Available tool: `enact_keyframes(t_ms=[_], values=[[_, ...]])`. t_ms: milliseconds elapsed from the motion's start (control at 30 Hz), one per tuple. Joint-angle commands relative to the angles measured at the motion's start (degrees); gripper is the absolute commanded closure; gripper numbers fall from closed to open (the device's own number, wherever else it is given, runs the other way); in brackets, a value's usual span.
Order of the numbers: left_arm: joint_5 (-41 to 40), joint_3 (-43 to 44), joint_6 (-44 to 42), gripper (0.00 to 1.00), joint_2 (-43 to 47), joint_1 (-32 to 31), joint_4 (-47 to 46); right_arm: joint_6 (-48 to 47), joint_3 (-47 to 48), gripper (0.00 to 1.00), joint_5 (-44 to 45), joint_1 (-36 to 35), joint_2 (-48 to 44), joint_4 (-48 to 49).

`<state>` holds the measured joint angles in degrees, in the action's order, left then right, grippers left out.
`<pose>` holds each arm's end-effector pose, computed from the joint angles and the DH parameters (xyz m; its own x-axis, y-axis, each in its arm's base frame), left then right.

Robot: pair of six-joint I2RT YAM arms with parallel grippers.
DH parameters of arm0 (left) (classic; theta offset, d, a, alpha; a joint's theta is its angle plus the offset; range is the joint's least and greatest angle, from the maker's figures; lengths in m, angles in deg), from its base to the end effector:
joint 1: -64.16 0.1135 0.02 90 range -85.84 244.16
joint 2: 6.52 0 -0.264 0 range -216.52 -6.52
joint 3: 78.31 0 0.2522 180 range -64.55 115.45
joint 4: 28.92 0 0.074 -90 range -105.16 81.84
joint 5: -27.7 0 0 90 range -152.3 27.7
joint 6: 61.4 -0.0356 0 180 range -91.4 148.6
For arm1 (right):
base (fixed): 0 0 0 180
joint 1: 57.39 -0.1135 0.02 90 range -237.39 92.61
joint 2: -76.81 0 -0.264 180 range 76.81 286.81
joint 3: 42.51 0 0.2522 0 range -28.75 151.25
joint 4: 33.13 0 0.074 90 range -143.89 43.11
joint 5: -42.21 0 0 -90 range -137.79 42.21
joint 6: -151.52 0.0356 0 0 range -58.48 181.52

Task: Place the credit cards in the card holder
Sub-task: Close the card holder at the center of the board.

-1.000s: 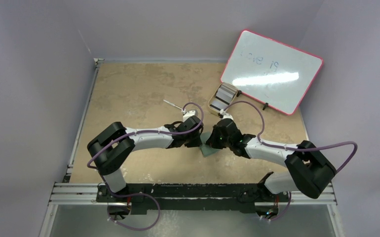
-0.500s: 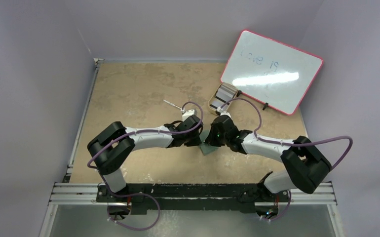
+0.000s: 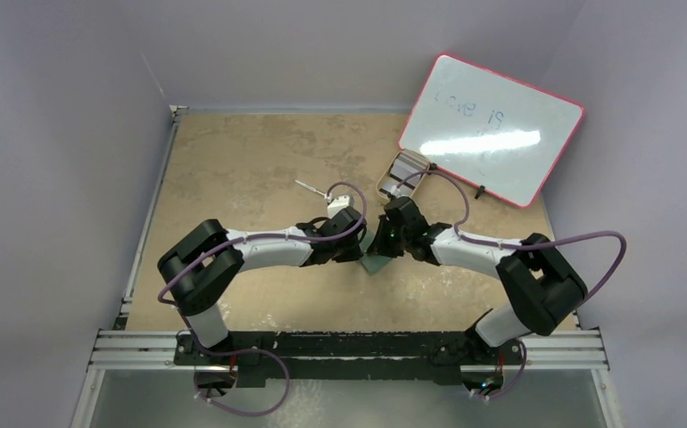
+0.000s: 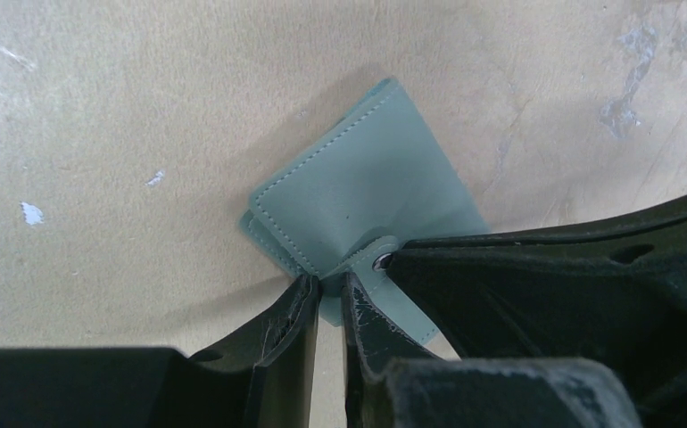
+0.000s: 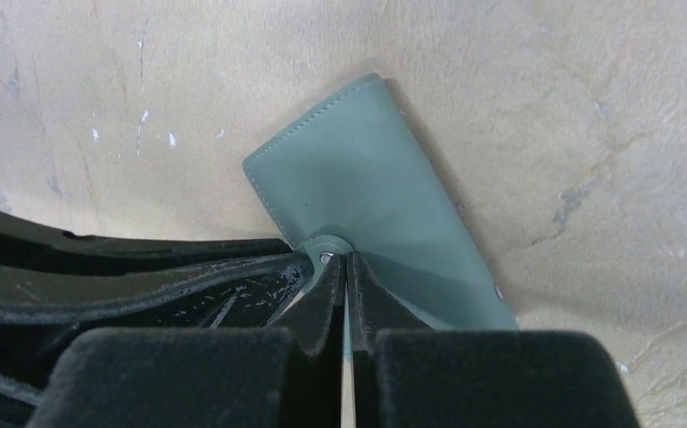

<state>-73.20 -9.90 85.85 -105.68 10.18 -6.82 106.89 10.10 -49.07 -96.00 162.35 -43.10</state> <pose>0.2081 -0.2747 0.1583 -0.8651 -0.2146 -0.4535 -0.0009 0.9045 -0.4264 0.2272 0.1825 0.1650 -0.8268 0.2503 -0.5038 -0.0687 0.8439 0.5320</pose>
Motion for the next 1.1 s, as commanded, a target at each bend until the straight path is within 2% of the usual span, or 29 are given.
enact_keyframes(t_ms=[0, 333, 633, 800, 900, 1067], values=[[0.7, -1.1, -0.3, 0.85, -1.6, -0.1, -1.0, -1.7, 1.5, 1.0, 0.2, 0.1, 7.1, -8.8], [1.3, -2.6, 0.0, 0.85, -1.0, -0.1, -3.5, -3.6, 7.8, 1.0, 0.8, 0.1, 14.6, -16.2], [2.3, -5.6, 0.3, 0.84, 1.1, 1.2, -6.1, -2.9, 10.2, 1.0, 1.8, -0.1, 17.1, -17.6], [2.5, -5.8, 0.1, 0.84, 2.9, 2.1, -6.0, -1.9, 8.9, 1.0, -0.1, -0.1, 12.6, -16.8], [1.4, -5.2, 0.5, 0.84, 5.6, 2.3, -4.9, -1.5, 9.9, 0.91, -1.2, 0.0, 6.8, -16.4], [-3.8, -1.1, 0.2, 0.73, 14.1, 2.4, 2.7, -1.3, 14.2, 0.78, 1.9, 0.1, -4.5, -19.5]])
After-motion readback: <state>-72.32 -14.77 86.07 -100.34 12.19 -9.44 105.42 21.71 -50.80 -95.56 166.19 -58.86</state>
